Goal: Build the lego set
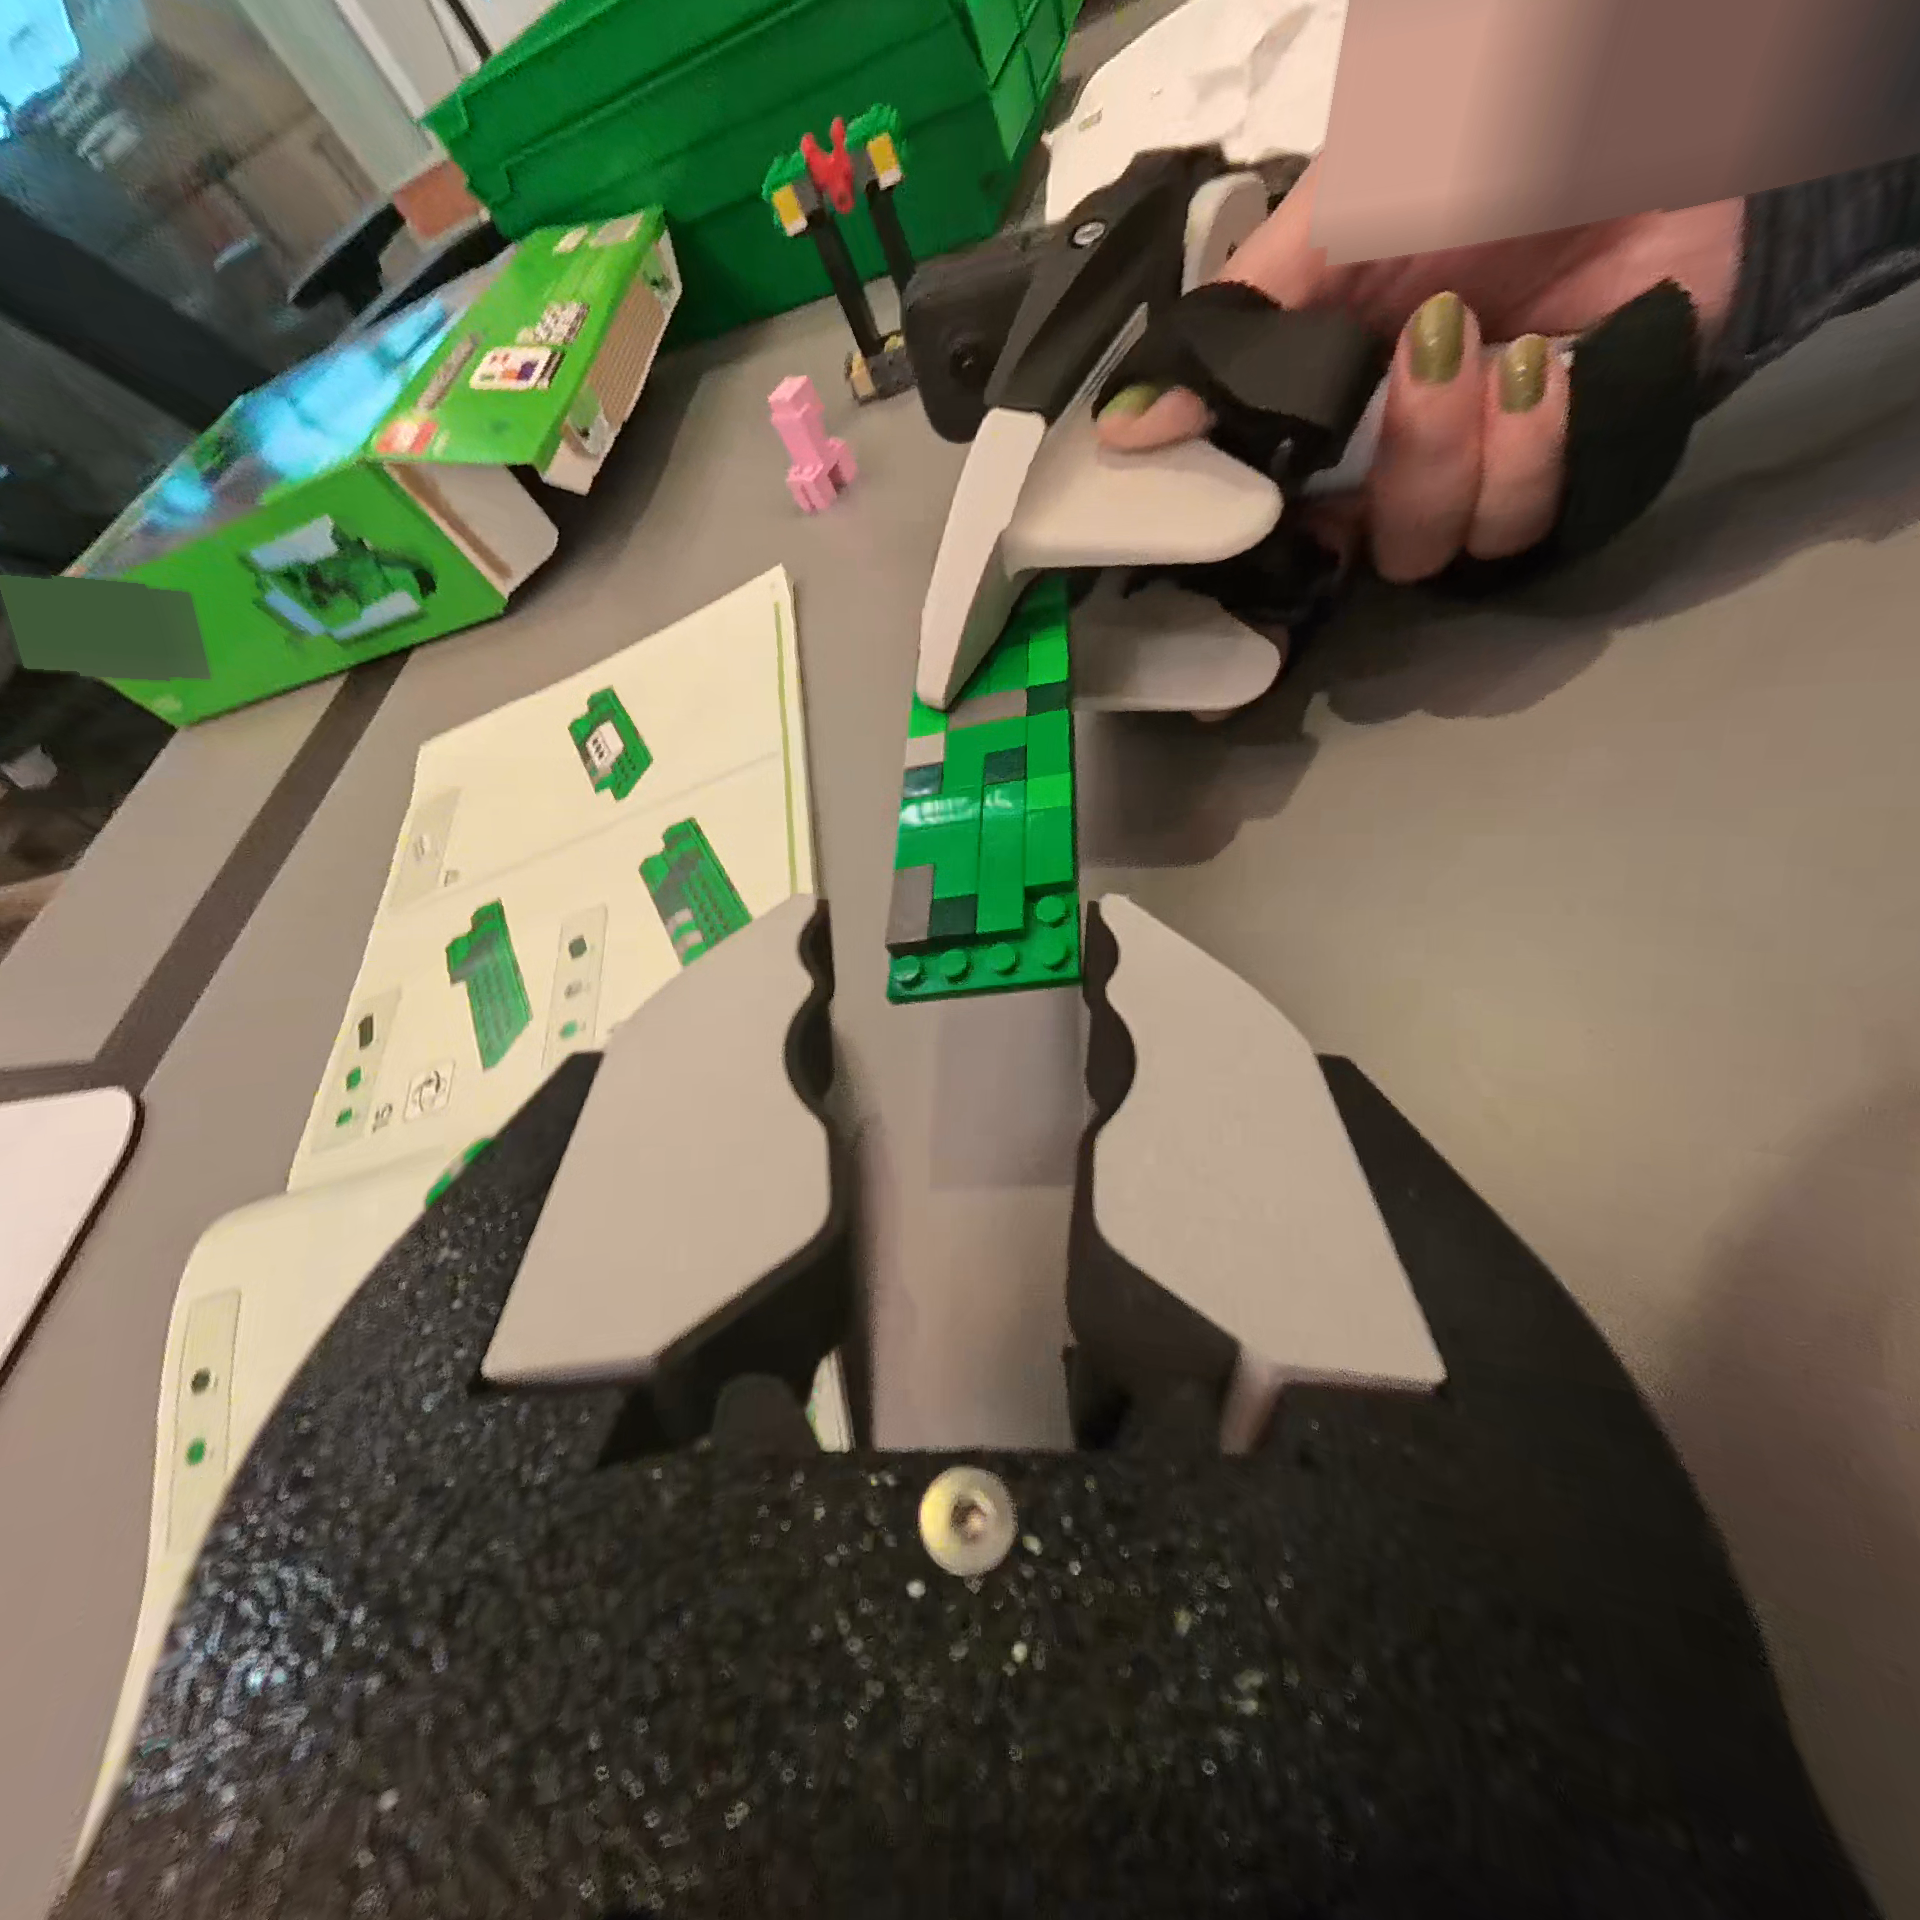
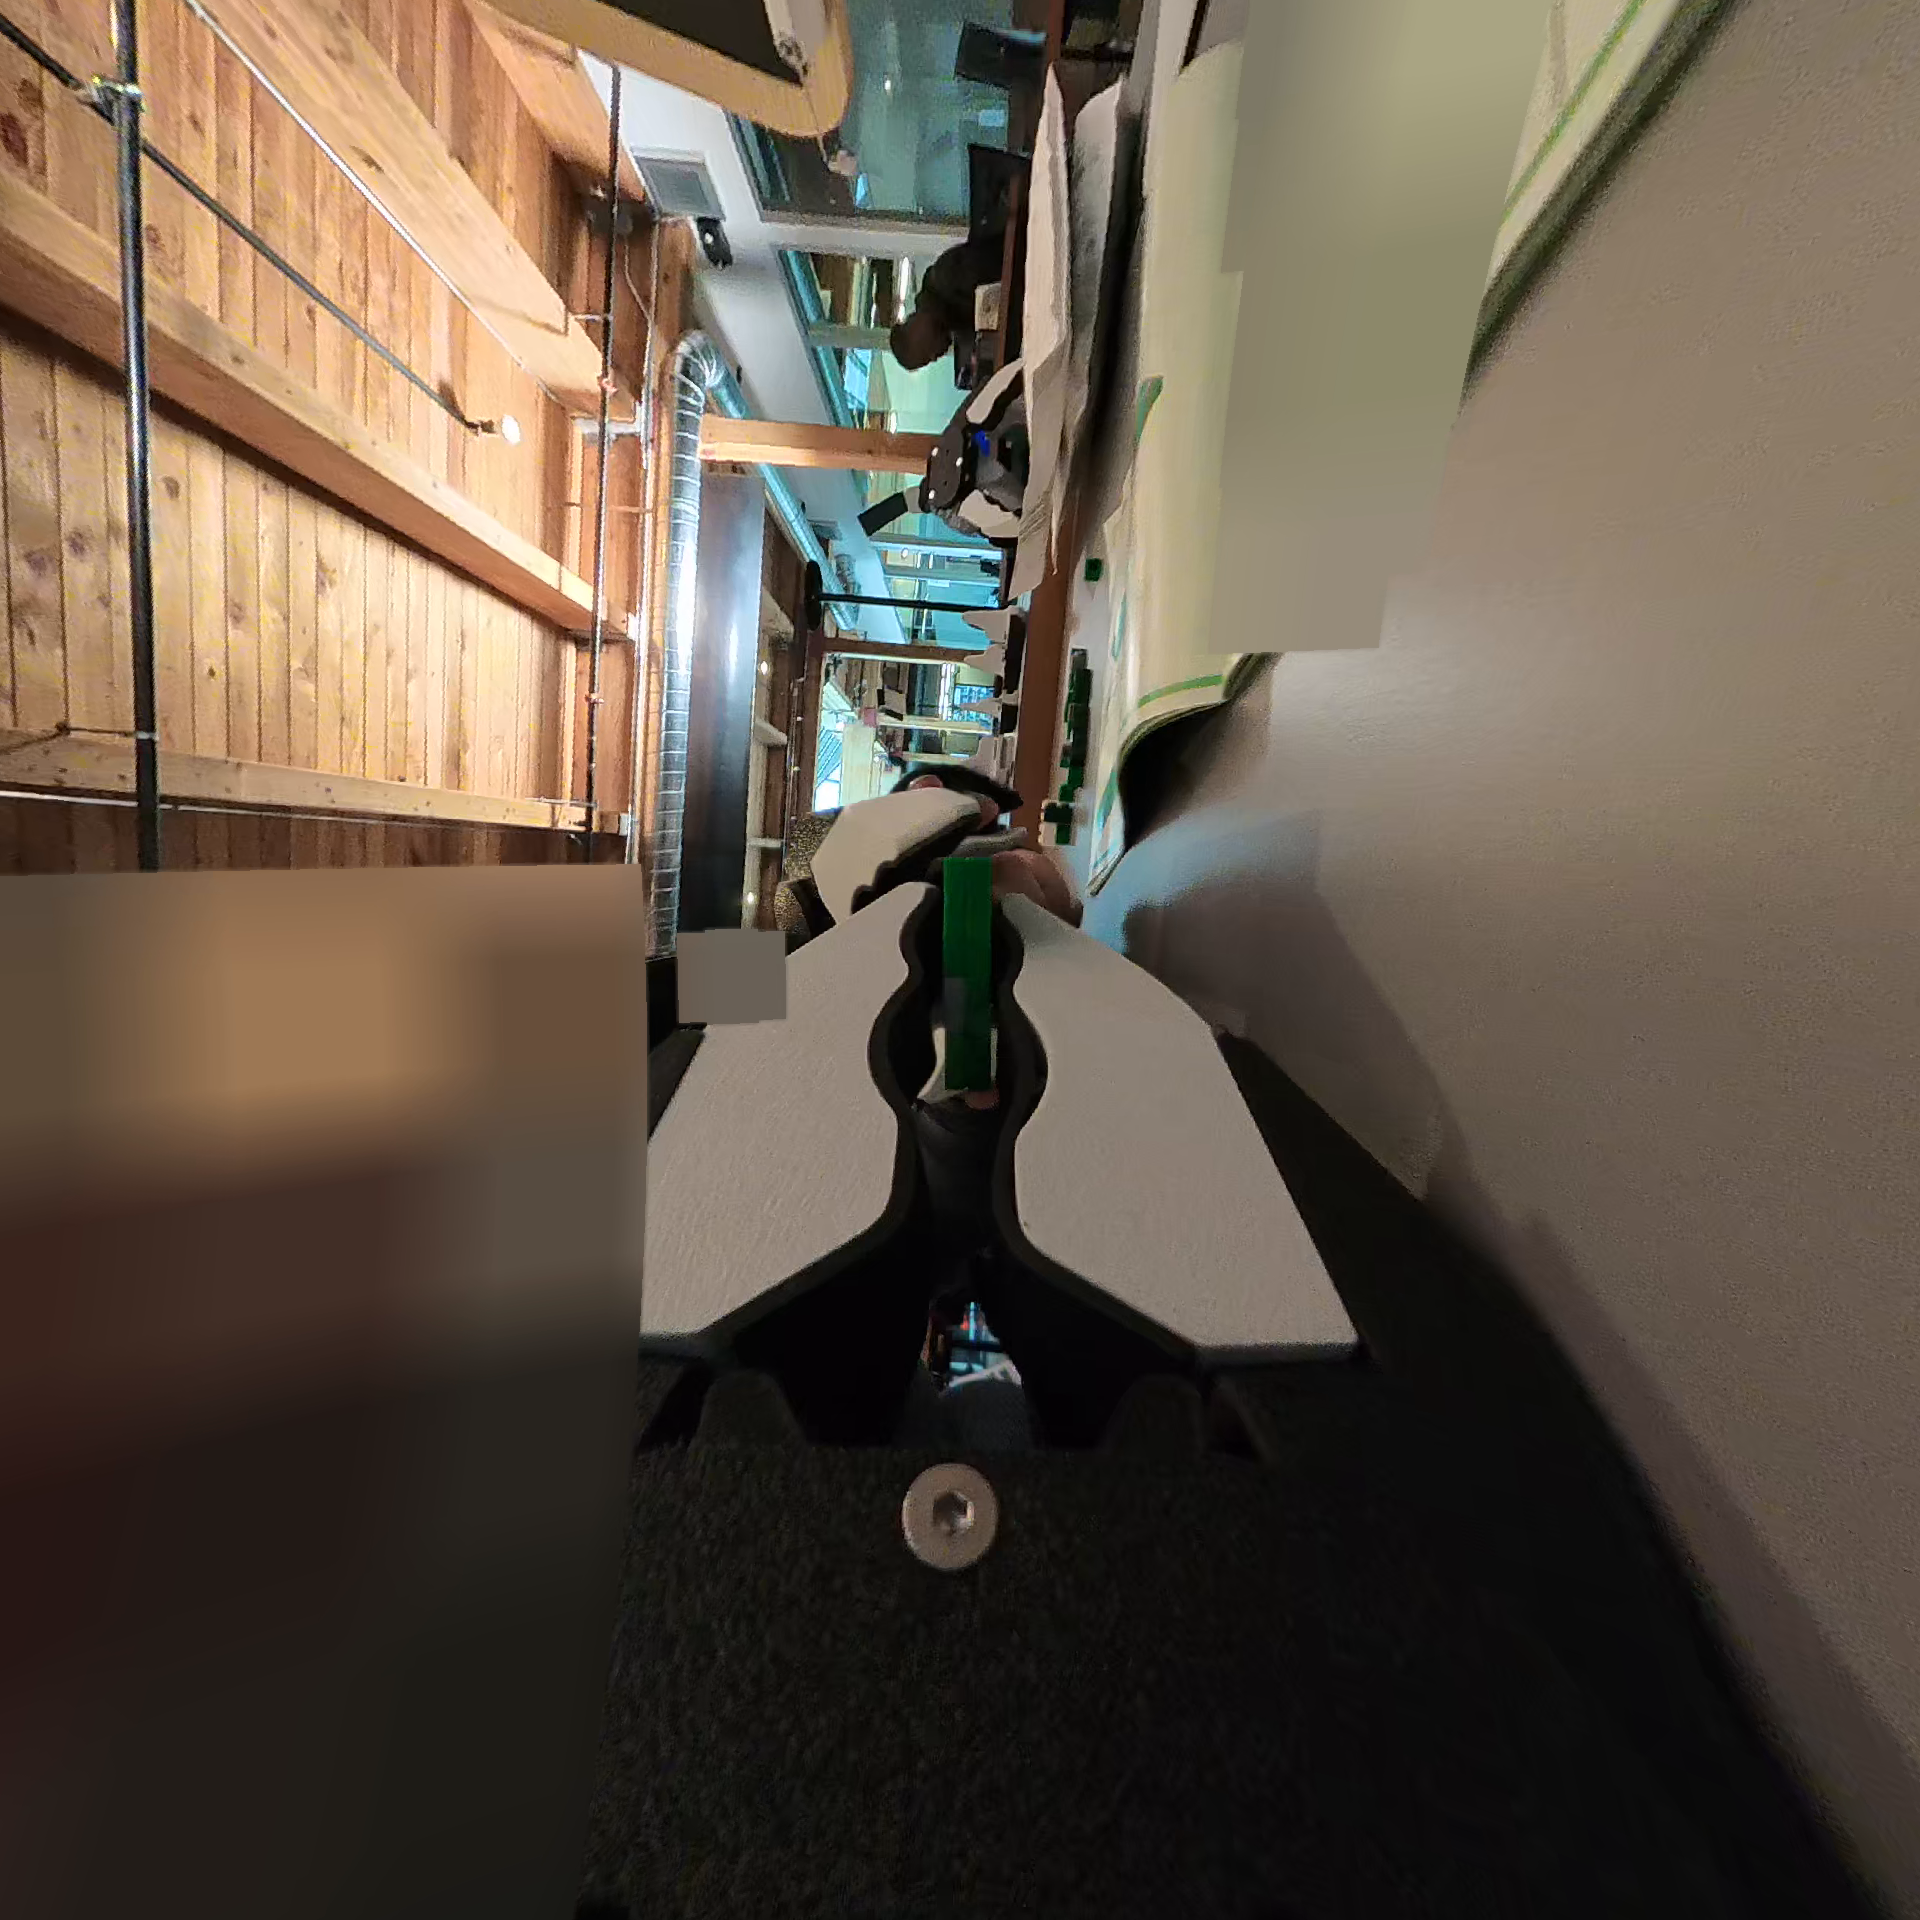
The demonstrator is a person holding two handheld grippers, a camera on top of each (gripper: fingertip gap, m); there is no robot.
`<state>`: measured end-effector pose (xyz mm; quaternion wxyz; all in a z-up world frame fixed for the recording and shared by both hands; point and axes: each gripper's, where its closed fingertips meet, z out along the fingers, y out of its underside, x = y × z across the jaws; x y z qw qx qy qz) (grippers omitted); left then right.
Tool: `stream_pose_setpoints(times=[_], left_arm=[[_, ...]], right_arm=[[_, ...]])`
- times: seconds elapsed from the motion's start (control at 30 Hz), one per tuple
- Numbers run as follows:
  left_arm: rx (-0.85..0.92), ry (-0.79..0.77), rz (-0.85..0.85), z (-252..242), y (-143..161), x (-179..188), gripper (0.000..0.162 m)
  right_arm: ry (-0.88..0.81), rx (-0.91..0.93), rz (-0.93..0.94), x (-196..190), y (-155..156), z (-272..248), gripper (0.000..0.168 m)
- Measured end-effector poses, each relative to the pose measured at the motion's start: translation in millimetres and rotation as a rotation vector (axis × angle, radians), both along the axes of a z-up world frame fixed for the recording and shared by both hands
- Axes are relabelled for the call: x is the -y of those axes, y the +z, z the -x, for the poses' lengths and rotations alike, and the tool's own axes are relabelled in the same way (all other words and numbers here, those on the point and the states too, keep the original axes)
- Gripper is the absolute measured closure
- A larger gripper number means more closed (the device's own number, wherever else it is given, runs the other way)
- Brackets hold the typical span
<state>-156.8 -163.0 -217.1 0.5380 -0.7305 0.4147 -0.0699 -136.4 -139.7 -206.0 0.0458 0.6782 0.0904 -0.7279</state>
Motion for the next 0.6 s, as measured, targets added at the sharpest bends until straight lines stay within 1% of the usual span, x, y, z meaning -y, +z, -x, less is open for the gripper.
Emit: stream_pose_setpoints(times=[0.07, 0.1, 0.13, 0.2, 0.27, 0.3, 0.33, 0.37, 0.43, 0.53, 0.6], left_arm=[[0.002, 0.013, 0.029, 1.2, -1.7, 7.6, 0.113], [0.009, 0.026, 0.03, 2.9, -0.8, 11.3, 0.121], [0.014, 0.043, 0.024, 6.0, 1.4, 14.5, 0.125], [0.038, 0.062, 0.013, 10.8, 7.1, 23.1, 0.126], [0.054, 0.091, 0.011, 18.0, 10.8, 31.8, 0.126], [0.058, 0.111, 0.017, 22.8, 11.4, 36.1, 0.126], [0.066, 0.131, 0.025, 28.3, 12.0, 40.4, 0.126], [0.084, 0.152, 0.032, 34.0, 13.3, 44.9, 0.126], [0.134, 0.187, 0.066, 45.3, 15.0, 53.9, 0.126], [0.176, 0.246, 0.109, 64.6, 13.8, 65.3, 0.126], [0.204, 0.279, 0.124, 75.0, 13.0, 71.9, 0.126]], right_arm=[[0.023, -0.016, -0.013, 6.8, 4.4, 6.0, 0.162], [0.038, -0.021, -0.022, 10.7, 6.8, 8.8, 0.162], [0.053, -0.021, -0.041, 14.9, 8.4, 11.4, 0.162], [0.085, -0.036, -0.068, 23.5, 14.1, 16.8, 0.162], [0.117, -0.068, -0.145, 33.1, 21.6, 22.9, 0.16], [0.122, -0.101, -0.209, 37.2, 27.8, 25.5, 0.156], [0.12, -0.147, -0.276, 40.6, 36.5, 26.9, 0.146], [0.114, -0.193, -0.355, 43.5, 45.3, 27.5, 0.134], [0.082, -0.216, -0.59, 46.8, 53.6, 29.0, 0.119], [0.079, -0.167, -1.05, 56.5, 51.7, 31.9, 0.118], [0.095, -0.131, -1.335, 64.4, 49.0, 37.6, 0.11]])
